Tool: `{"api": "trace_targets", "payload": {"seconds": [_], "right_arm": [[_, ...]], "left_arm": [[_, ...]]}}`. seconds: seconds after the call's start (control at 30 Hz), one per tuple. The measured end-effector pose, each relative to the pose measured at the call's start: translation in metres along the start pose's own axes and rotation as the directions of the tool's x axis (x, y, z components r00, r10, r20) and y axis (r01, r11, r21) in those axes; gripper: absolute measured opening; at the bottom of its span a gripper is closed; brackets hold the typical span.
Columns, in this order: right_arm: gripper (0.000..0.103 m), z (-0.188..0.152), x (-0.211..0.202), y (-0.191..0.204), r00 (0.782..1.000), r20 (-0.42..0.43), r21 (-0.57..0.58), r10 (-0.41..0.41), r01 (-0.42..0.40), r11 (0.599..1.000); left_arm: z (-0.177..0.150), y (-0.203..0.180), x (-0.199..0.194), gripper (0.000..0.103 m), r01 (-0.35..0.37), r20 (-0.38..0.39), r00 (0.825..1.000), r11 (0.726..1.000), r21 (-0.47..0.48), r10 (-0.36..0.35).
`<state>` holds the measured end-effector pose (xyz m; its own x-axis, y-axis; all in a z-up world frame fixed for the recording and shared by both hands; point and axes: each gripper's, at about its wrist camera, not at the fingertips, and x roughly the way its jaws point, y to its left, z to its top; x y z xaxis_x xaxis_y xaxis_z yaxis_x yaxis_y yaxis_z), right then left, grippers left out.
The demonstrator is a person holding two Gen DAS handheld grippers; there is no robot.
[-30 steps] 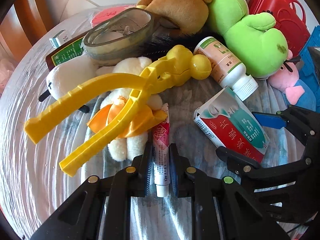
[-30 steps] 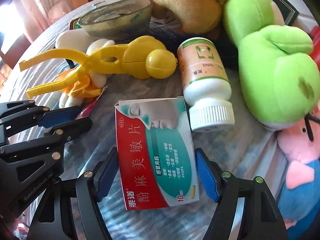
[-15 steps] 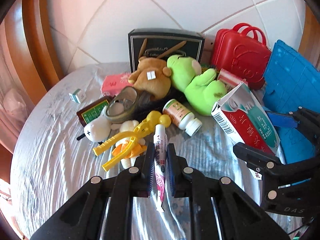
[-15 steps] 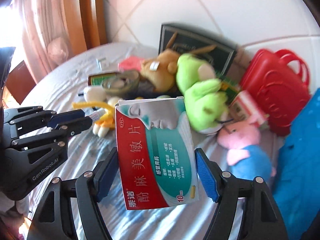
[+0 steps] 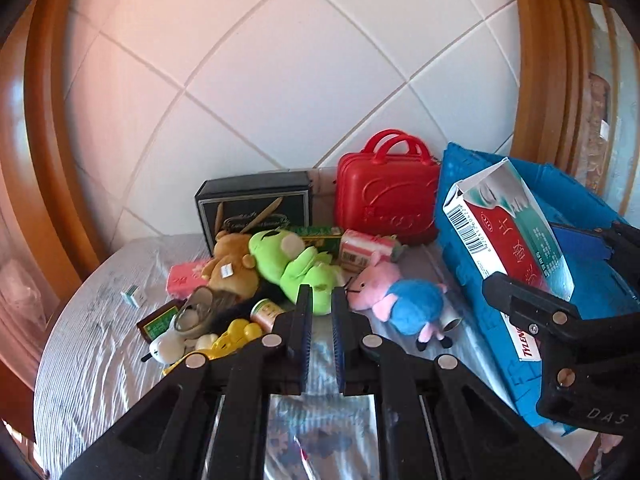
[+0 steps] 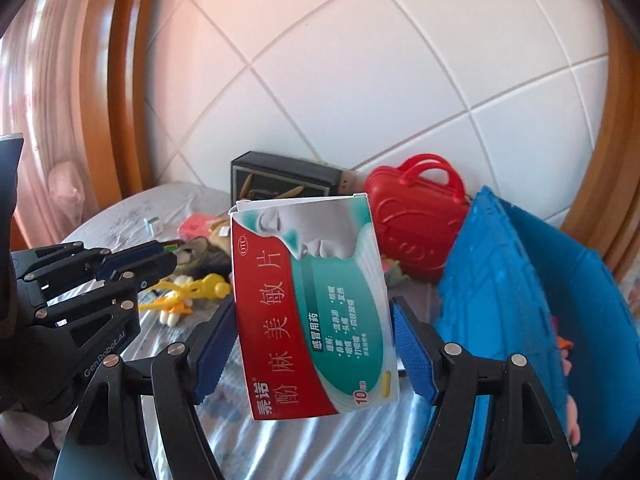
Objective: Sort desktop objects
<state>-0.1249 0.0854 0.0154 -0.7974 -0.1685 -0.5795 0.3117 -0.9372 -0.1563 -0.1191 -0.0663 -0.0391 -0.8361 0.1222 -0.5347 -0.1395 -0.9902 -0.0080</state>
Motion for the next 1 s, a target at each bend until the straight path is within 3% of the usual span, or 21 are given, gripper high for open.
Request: {"api": "trace_targets", "payload": {"seconds": [0.13, 0.23, 0.33, 0.37, 0.4, 0.67, 0.83, 0.87, 0.9, 1.0], "right_arm": [[0.074, -0.002, -0.029, -0.034, 0.999, 0.017, 0.043, -0.031, 0.03, 0.999], [0.074, -0.014, -0.034, -0.043, 1.0, -0.002, 0.035, -0.024, 0.024, 0.999], [0.074, -0.032, -0.018, -0.037, 0.998, -0.053, 0.027, 0.026, -0.025, 0.999], [0.074, -0.039, -0.008, -0.032, 0.996, -0.076, 0.021, 0.051, -0.049, 0.999], [0.074, -0.045, 0.001, -0.027, 0.993, -0.096, 0.017, 0.068, -0.066, 0.998], [0.074, -0.106, 0.092, 0.006, 0.937, -0.294, 0.032, 0.187, -0.186, 0.982], [0.074, -0.143, 0.123, 0.023, 0.903, -0.382, 0.023, 0.196, -0.202, 0.979], [0.074, -0.148, 0.127, 0.026, 0.898, -0.394, 0.022, 0.196, -0.204, 0.979], [0.074, -0.151, 0.129, 0.026, 0.893, -0.404, 0.021, 0.197, -0.206, 0.978], [0.074, -0.153, 0.128, 0.026, 0.891, -0.408, 0.022, 0.198, -0.208, 0.978]], "left_arm": [[0.004, -0.024, -0.008, 0.009, 0.015, 0.015, 1.0, 1.0, 0.007, -0.015], [-0.013, -0.016, 0.002, 0.012, 0.012, -0.069, 0.997, 0.998, -0.054, -0.016], [-0.046, 0.002, 0.026, 0.034, -0.025, -0.188, 0.982, 0.995, -0.097, 0.007], [-0.06, 0.007, 0.036, 0.048, -0.047, -0.232, 0.972, 0.994, -0.103, 0.022], [-0.077, 0.013, 0.045, 0.052, -0.073, -0.279, 0.959, 0.991, -0.111, 0.04], [-0.184, 0.022, 0.112, 0.052, -0.117, -0.509, 0.86, 0.982, -0.147, 0.026], [-0.227, 0.014, 0.14, 0.032, -0.107, -0.606, 0.795, 0.984, -0.14, 0.0], [-0.233, 0.013, 0.143, 0.019, -0.111, -0.627, 0.779, 0.985, -0.136, 0.001], [-0.237, 0.013, 0.143, 0.017, -0.109, -0.635, 0.772, 0.984, -0.141, -0.005], [-0.235, 0.015, 0.138, 0.017, -0.11, -0.625, 0.78, 0.983, -0.146, -0.006]]}}
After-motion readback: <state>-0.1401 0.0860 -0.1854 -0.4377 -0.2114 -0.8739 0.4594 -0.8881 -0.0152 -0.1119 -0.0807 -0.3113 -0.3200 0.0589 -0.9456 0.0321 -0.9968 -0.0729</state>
